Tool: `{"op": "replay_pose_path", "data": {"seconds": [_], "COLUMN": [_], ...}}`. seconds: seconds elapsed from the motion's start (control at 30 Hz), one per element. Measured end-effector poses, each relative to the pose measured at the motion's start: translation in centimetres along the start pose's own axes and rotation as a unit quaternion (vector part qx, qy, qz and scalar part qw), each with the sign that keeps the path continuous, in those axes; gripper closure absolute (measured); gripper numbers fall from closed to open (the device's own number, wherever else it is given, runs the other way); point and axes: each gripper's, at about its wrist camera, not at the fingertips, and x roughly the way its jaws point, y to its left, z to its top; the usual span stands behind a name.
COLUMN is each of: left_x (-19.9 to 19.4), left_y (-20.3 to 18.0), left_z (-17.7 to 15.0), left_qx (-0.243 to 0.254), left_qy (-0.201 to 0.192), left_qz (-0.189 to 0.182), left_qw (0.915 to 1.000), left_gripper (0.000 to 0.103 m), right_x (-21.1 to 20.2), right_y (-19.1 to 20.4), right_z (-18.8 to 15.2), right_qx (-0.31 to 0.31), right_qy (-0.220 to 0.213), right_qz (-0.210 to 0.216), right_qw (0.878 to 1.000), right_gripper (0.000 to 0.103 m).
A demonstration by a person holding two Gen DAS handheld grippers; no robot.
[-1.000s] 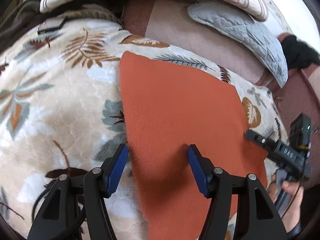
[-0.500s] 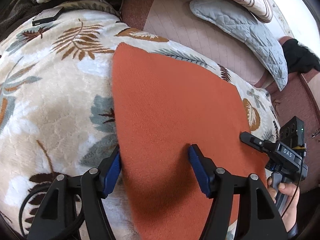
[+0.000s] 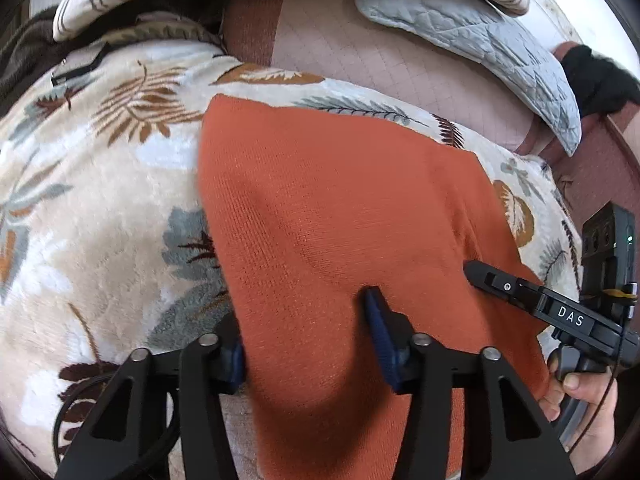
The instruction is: Fold small clothes
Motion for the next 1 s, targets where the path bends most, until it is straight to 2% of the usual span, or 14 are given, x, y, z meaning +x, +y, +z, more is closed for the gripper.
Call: {"op": "replay_pose_path", "data": {"seconds": [0.07,0.17,0.57,0.8,1.0], "left_x": [-0.4,-1.2,-5.6,-8.5,-10.8], "left_y": [-0.1,-0.1,-0.1,1.7,3.1], "left_z": [0.1,0.2,0.7,1.3,2.9], "left_qx": [0.0,0.008,0.02,0.015,0.026], "left_qy": [-0.004,-0.009,-0.037,-0.055,-0.072], "left_qz": [0.002,0.002,0.005,0.014,0.029], "left_qw": [1.0,0.9999,0.9991,0.9983,0.9967], "left_gripper": [0.066,0.073,0.076,0.076,0.076], "right_x": [-0.3,-0.7,-2.6,-3.1,-3.2], "right_y": [0.5,1.4,4.4,7.9,11.0], "right_z": [0.0,0.0,-0.1,0.3,0.7], "right_qx": [-0.007,-0.013,-0.031,-0.054,-0.066], "right_qy": [-0.006,-0.016,-0.036,-0.045,-0.061], "right_qz": [-0.009,-0.014,0.003,0.014,0.017], "right_qw": [1.0,1.0,0.999,0.997,0.996], "right_gripper": [0.072,0.073,0.076,0.076,0.076]}}
